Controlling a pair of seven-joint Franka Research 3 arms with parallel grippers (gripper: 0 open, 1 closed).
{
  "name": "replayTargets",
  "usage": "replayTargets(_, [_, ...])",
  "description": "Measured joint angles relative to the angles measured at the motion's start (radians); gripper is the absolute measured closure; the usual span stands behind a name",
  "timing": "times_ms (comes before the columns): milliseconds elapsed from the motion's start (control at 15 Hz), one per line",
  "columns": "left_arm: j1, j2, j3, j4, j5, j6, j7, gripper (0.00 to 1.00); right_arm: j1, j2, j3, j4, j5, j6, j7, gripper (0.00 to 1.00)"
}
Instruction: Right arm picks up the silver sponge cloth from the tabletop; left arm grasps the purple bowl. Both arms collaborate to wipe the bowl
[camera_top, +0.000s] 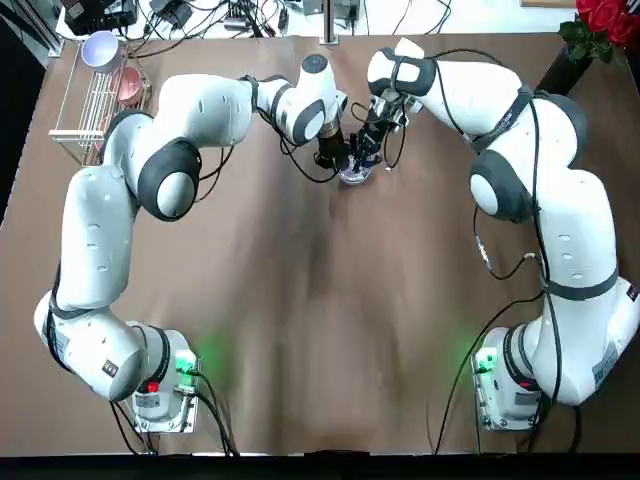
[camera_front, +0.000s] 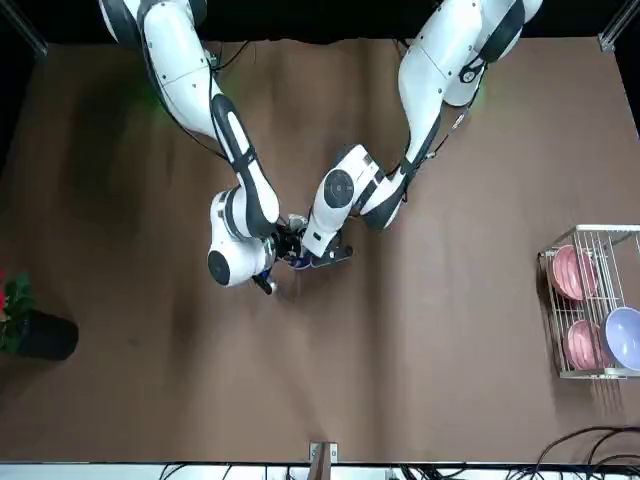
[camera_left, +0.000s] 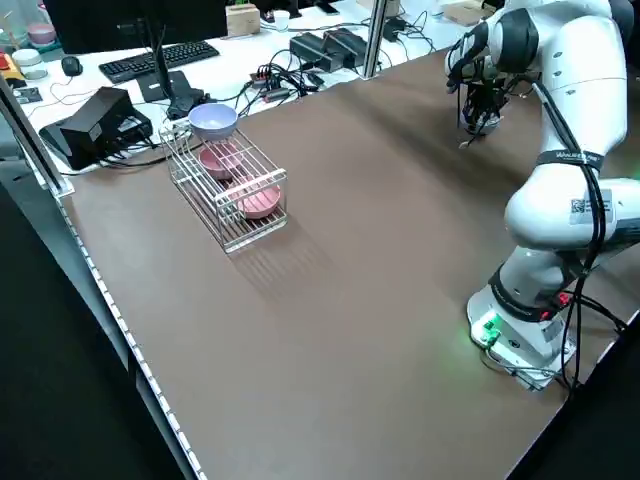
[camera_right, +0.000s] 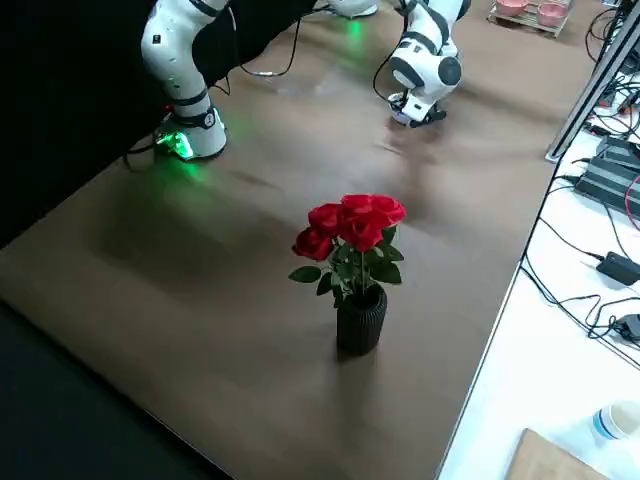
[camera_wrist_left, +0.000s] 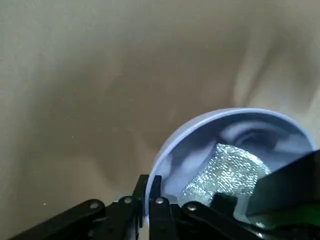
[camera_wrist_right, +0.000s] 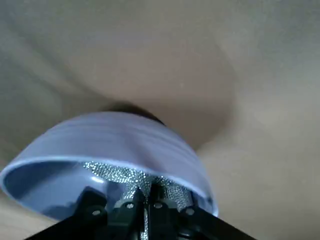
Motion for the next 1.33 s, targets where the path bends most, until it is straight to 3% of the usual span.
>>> replayTargets(733, [0.000, 0.003, 0.002, 0.004, 0.000, 0.009, 0.000, 0.95, -0.001, 0.005, 0.003, 0.003, 0.018, 0.135, -0.010, 0.96])
replayTargets(867, [0.000, 0.003, 0.002, 0.004, 0.000, 0.009, 0.000, 0.95, -0.002, 0.005, 0.003, 0.000, 0.018, 0.114, -0.010, 0.96])
replayTargets(1133, [-0.002, 0.004, -0.003, 0.004, 0.000, 0.006, 0.000, 0.95, -0.006, 0.008, 0.000, -0.001, 0.018, -0.041, -0.028, 0.96])
replayTargets(1333, [-0.004, 0.004, -0.004, 0.004, 0.000, 0.005, 0.000, 0.95, -0.011, 0.009, -0.001, -0.001, 0.018, -0.054, -0.035, 0.96])
